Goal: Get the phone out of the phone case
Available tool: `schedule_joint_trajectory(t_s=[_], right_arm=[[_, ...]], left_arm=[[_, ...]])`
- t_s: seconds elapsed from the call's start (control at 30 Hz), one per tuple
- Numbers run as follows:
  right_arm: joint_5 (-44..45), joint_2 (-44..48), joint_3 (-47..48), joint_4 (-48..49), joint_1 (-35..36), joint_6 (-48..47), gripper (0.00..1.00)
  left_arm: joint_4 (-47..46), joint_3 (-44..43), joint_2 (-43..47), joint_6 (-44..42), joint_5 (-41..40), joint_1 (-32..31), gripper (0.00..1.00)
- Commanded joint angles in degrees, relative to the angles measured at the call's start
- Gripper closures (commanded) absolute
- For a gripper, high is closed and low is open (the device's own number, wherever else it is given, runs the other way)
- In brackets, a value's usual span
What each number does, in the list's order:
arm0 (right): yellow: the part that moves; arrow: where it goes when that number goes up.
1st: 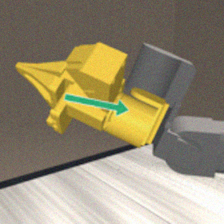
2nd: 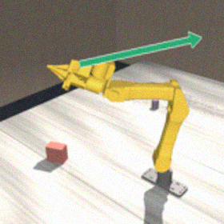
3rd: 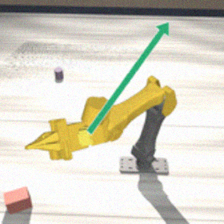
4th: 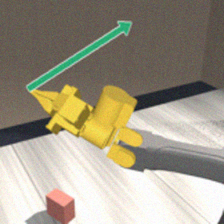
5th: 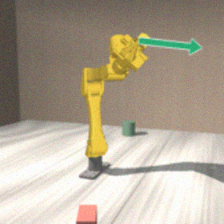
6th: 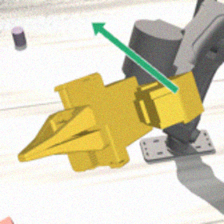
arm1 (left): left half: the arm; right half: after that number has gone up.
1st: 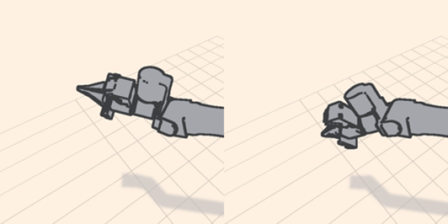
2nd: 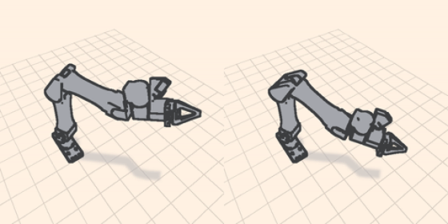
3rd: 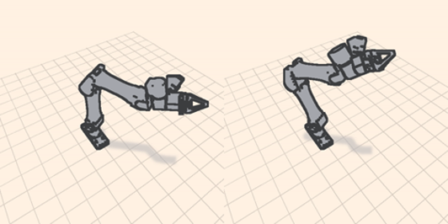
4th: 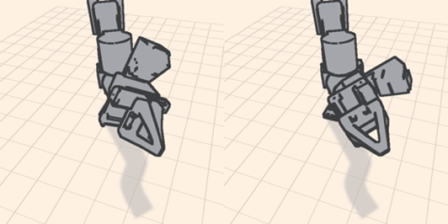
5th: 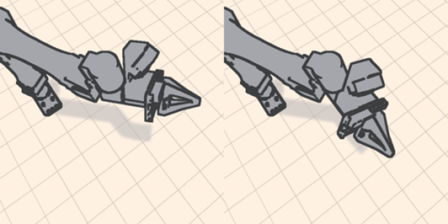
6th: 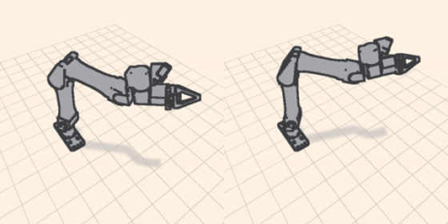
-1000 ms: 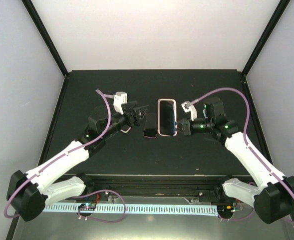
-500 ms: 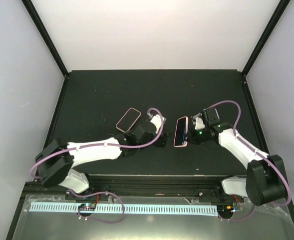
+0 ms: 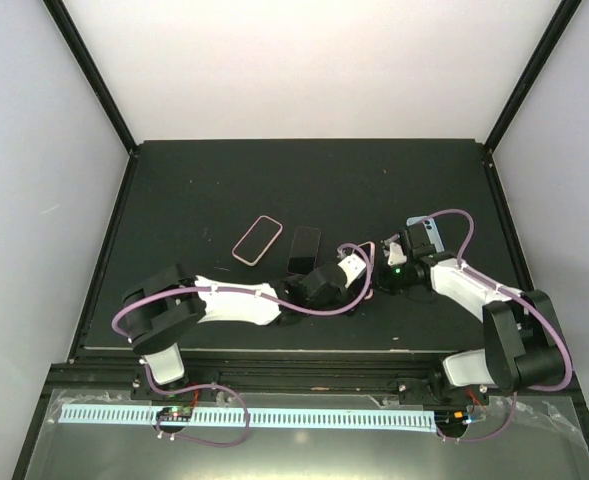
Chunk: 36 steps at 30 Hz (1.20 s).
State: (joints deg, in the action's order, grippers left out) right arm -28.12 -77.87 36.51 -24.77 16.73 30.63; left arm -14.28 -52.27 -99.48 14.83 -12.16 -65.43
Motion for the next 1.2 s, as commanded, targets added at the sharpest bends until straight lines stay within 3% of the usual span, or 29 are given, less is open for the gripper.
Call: schedule_joint_trajectory(t_s=[0.0, 0.53, 0.9, 1.17], right_arm=[[0.76, -2.88, 2.00, 4.17, 0.24, 1.10, 0.99], [-0.92, -6.05, 2.14, 3.93, 0.23, 1.27, 0.99], [-3.48, -6.68, 2.20, 4.36, 0.23, 1.29, 0.99], [-5.03, -5.88, 2.34, 4.02, 0.14, 1.05, 0.99]], left_arm=[[-0.65, -1.83, -1.77, 4.28, -2.47, -1.39, 0.20], [5.40, -6.09, -7.17, 0.48, -15.90, -3.13, 0.32], [7.33, -8.98, -9.66, -3.77, -18.33, -3.12, 0.28], [12.18, -12.05, -8.91, -12.38, -22.09, -3.12, 0.27]])
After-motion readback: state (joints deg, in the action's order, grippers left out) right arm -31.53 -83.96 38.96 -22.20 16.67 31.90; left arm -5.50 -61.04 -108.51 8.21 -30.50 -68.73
